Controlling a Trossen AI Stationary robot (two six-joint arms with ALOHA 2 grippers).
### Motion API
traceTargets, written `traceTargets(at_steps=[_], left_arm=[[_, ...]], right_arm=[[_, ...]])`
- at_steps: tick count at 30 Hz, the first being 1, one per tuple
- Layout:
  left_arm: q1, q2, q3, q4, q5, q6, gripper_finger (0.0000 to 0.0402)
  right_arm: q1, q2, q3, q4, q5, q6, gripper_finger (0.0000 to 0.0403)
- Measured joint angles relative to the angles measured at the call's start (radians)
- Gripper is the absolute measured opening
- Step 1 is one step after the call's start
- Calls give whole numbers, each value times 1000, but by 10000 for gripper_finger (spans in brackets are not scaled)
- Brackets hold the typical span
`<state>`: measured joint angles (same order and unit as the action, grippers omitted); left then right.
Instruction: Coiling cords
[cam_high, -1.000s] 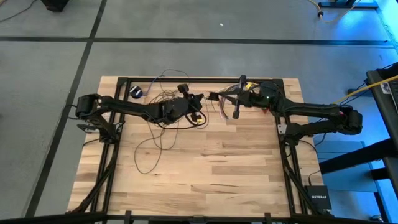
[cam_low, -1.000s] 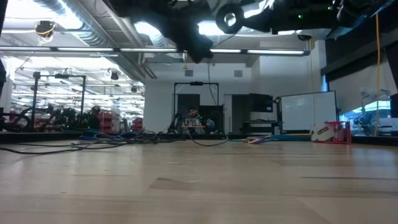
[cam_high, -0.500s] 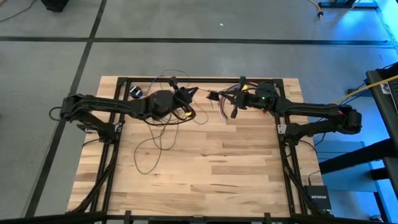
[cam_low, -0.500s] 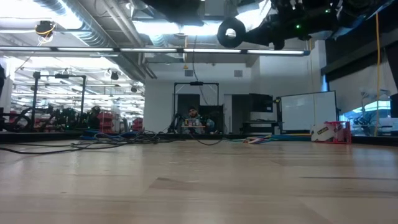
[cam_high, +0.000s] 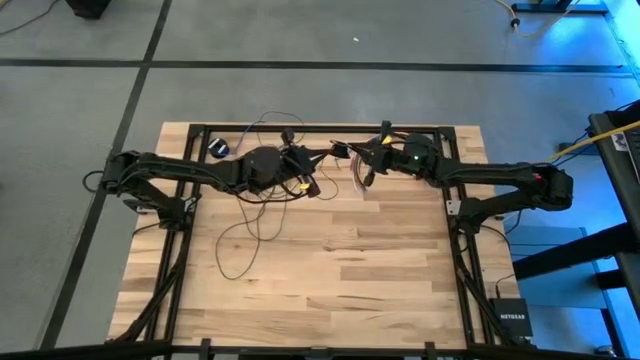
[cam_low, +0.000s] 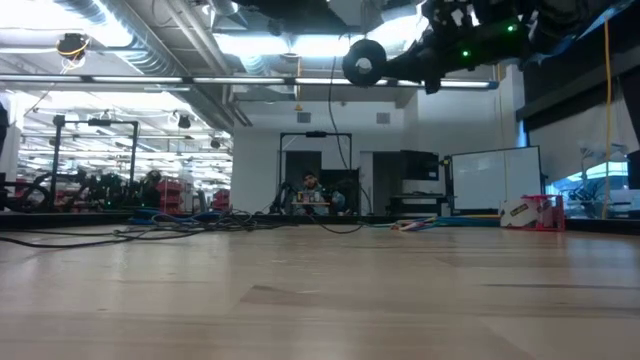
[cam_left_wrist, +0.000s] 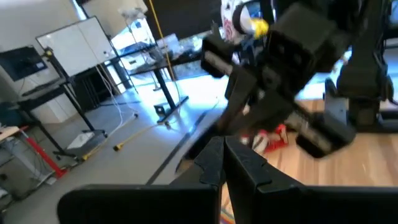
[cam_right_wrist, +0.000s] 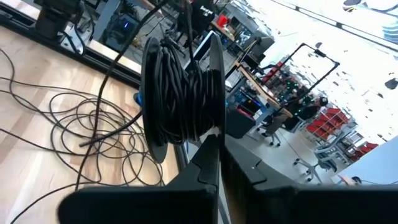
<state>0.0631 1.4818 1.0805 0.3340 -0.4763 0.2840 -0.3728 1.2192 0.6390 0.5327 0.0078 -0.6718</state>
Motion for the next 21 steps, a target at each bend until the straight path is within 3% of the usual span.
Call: traceTargets(at_steps=[9, 16, 21], left_arm=[[-3, 104, 0, 161, 2, -18, 6], [-3, 188, 1, 340, 3, 12, 6], [-1, 228, 1, 375, 7, 65, 6]], right_arm=[[0, 90, 76, 1, 0, 66, 10], [-1, 96, 95, -2, 8, 140, 10], [-1, 97, 101, 5, -2, 159, 10]])
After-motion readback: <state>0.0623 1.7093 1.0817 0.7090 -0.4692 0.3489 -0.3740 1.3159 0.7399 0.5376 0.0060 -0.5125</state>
